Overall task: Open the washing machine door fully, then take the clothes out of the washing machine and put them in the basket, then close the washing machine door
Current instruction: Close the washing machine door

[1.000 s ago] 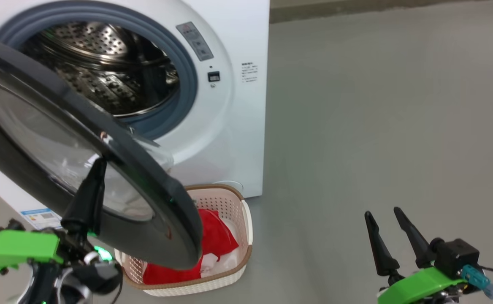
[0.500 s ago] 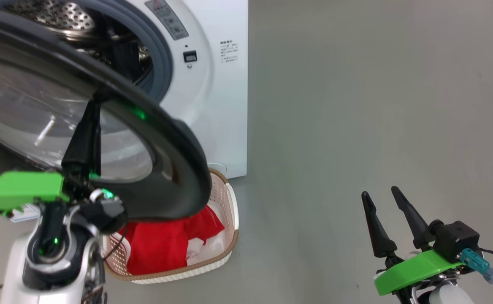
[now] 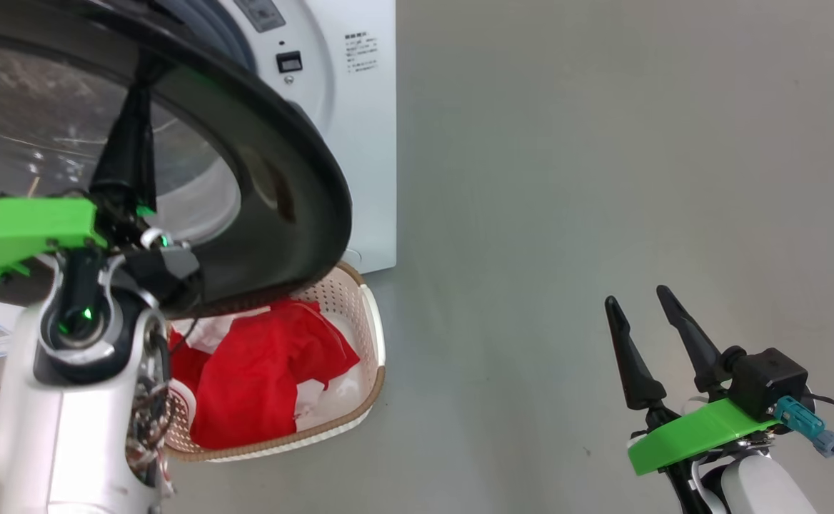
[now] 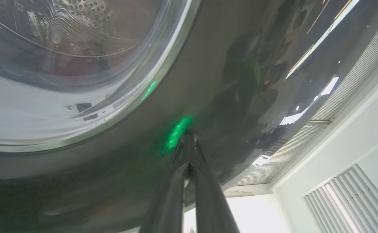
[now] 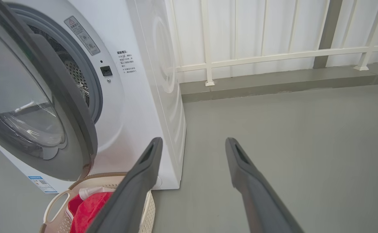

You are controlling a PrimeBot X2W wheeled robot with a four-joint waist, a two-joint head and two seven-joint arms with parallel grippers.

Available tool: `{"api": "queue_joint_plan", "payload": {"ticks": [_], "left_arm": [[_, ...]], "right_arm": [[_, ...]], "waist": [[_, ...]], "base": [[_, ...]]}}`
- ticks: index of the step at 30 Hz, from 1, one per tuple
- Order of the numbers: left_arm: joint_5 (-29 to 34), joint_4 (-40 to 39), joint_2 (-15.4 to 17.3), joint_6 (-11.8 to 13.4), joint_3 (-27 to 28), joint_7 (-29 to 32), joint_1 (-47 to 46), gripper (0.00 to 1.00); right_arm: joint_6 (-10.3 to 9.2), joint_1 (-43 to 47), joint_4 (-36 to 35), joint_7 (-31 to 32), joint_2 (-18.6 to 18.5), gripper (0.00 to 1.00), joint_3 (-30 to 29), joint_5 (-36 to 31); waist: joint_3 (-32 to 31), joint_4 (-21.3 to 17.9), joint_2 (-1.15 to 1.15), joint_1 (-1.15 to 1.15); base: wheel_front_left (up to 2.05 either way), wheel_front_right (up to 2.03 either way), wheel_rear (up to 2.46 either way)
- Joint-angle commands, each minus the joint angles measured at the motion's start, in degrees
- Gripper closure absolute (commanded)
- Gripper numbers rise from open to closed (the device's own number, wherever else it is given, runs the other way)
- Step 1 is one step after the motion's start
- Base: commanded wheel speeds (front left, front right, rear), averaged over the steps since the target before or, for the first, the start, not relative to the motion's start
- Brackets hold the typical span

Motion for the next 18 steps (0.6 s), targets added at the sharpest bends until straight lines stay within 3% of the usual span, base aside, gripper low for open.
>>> {"api": "queue_joint_plan", "payload": {"ticks": [1, 13, 15, 16, 18], "left_arm": [[0.35, -0.44, 1.62, -1.06, 1.53, -0.17, -2.72, 1.0], [-0.32, 4.47, 2.26, -4.87, 2.44, 1.55, -1.0, 1.0], [-0.17, 4.16, 2.4, -5.44, 3.09, 0.94, 1.03, 0.42], [-0.13, 3.92, 2.41, -5.64, 3.21, 0.92, 2.25, 0.0], [-0.32, 3.26, 2.37, -5.91, 3.4, 1.18, 4.87, 0.0]], "right_arm": [[0.37, -1.5, -1.4, -0.37, -0.24, 0.0, 1.38, -0.24], [0.37, -0.23, -0.42, -0.37, -0.21, 0.0, 0.87, -0.28], [0.37, 0.29, -0.28, -0.37, -0.21, 0.0, 0.79, -0.23], [0.37, 0.6, -0.2, -0.37, -0.21, 0.0, 0.73, -0.22], [0.37, 1.25, -0.02, -0.37, -0.2, 0.0, 0.66, -0.25]], "waist": [[0.27, -0.35, 0.0, 0.0], [-3.47, -0.42, 0.0, 0.0], [-4.78, -0.05, 0.0, 0.0], [-5.45, 0.19, 0.0, 0.0], [-6.77, 0.73, 0.0, 0.0]], "base": [[0.0, 0.0, 0.0], [0.0, 0.0, 0.0], [0.0, 0.0, 0.0], [0.0, 0.0, 0.0], [0.0, 0.0, 0.0]]}}
